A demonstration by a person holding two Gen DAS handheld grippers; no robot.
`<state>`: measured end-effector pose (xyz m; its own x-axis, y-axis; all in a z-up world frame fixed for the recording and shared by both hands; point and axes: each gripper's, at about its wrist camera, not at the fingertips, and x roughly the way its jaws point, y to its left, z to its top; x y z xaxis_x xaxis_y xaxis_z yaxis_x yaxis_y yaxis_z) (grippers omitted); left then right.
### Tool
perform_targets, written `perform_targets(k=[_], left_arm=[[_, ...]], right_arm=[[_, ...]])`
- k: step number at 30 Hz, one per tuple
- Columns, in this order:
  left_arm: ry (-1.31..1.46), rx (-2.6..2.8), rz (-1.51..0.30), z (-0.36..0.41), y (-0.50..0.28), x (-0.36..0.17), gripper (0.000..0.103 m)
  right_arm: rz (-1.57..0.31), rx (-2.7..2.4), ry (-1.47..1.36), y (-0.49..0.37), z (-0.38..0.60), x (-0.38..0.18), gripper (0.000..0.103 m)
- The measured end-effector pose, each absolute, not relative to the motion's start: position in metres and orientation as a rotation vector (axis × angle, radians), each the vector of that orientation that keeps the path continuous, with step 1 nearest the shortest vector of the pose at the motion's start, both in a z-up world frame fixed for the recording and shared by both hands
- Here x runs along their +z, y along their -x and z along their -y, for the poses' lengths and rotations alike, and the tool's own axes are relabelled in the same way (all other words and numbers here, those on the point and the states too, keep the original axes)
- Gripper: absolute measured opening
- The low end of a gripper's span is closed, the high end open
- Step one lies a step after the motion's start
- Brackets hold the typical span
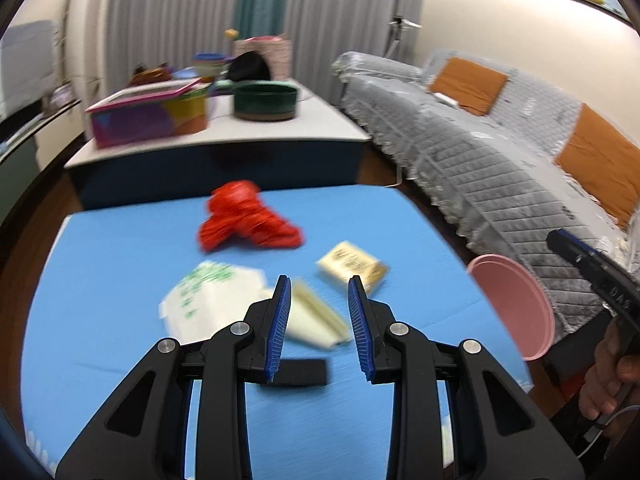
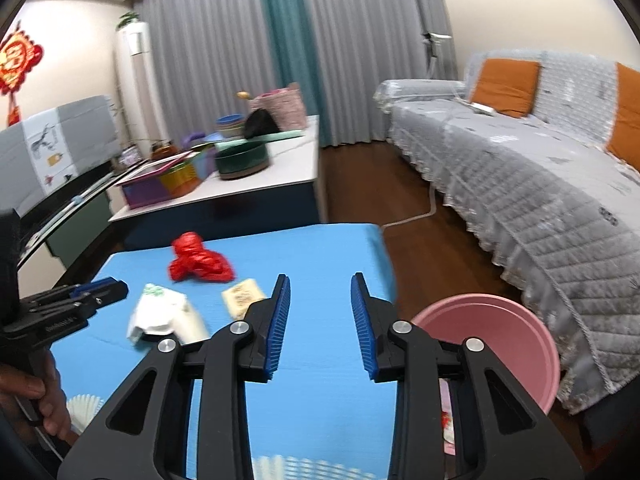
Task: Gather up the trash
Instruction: 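Move both open tools back over the trash on the table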
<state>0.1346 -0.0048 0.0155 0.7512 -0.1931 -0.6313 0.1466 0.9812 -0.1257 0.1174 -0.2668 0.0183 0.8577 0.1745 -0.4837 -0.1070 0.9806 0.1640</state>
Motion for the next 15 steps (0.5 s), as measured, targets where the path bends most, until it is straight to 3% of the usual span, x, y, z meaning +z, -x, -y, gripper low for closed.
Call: perform_targets(k=[4, 15], left_arm=[[0.083, -0.135, -0.721, -0.021, -0.13, 0.002, 0.03], [0.1, -0.044, -0.842, -0.058, -0.139, -0.045, 0.034]], right_arm=[[-0.53, 0.215, -0.119, -0.126, 0.237, 0.015, 0.025], [-0.589, 0.34, -0.089, -0.152, 0.171, -0.012, 0.025]])
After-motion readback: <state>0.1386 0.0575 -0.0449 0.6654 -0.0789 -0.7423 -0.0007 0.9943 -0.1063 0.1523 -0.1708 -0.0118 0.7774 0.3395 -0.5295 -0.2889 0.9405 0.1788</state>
